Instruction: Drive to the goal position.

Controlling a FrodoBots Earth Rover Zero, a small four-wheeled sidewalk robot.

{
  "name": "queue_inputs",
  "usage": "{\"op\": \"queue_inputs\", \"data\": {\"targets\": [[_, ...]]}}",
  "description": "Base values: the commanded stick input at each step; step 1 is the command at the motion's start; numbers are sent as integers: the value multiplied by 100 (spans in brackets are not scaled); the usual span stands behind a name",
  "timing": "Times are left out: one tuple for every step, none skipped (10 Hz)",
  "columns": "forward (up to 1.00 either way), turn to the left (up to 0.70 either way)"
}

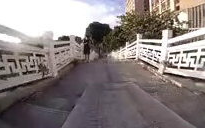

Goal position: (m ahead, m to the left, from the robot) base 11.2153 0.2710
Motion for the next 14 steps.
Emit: {"op": "queue_inputs", "data": {"targets": [[45,0],[45,0],[45,0],[45,0],[45,0],[45,0],[45,0],[45,0],[45,0],[45,0],[45,0],[45,0],[45,0],[45,0]]}}
